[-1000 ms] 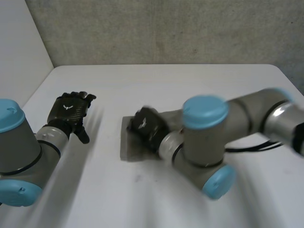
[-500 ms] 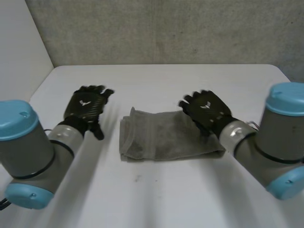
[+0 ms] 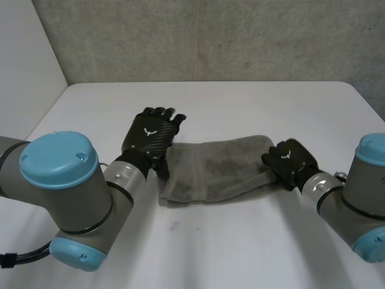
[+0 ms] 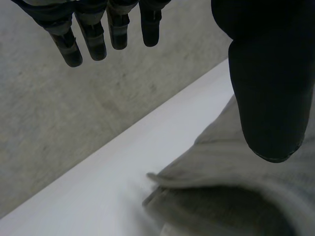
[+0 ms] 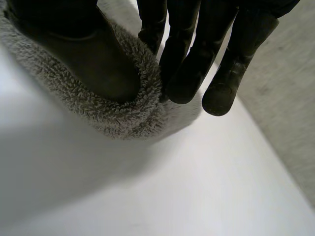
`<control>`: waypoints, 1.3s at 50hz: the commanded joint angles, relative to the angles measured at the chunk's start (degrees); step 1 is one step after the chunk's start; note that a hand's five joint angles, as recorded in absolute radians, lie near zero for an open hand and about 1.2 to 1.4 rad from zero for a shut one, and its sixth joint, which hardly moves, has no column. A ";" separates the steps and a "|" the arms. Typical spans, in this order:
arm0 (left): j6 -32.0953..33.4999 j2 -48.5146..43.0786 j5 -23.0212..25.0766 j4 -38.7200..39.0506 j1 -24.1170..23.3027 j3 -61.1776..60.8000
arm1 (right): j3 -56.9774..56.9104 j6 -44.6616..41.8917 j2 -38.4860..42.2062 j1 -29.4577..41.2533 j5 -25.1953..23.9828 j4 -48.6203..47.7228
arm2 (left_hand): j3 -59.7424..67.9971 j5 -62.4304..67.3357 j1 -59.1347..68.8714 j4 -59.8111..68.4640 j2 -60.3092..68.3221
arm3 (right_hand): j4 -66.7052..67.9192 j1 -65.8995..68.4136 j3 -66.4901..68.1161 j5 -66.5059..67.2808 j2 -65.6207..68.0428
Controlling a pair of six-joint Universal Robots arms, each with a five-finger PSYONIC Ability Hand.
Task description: Fold the towel.
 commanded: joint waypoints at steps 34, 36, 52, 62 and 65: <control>-1.43 3.08 -7.42 0.41 5.47 1.43 | -15.17 21.02 -0.74 18.23 2.71 2.55 | 0.52 -1.36 0.14 0.51 0.64 | -66.74 -63.66 -66.22 -65.44 -63.34; -3.79 0.90 -4.98 0.33 3.28 3.70 | -14.47 24.34 -1.96 15.17 2.71 5.70 | 0.68 -1.19 0.31 0.68 0.81 | -66.74 -63.66 -66.22 -65.44 -63.34; -11.79 -15.36 0.05 -7.48 -3.58 19.87 | -23.69 36.40 7.87 8.74 1.84 18.90 | 3.54 1.67 3.17 3.54 3.67 | -66.74 -63.66 -66.22 -65.44 -63.34; -14.70 -20.65 -2.84 -15.40 -3.23 22.44 | -28.26 36.31 12.97 9.26 0.43 19.95 | 5.73 3.86 5.35 5.73 5.85 | -66.74 -63.66 -66.22 -65.44 -63.34; -14.53 -20.65 -6.26 -16.02 -2.88 21.12 | -30.02 36.22 14.90 9.62 -0.53 21.00 | 5.73 3.86 5.35 5.73 5.85 | -66.74 -63.66 -66.22 -65.44 -63.34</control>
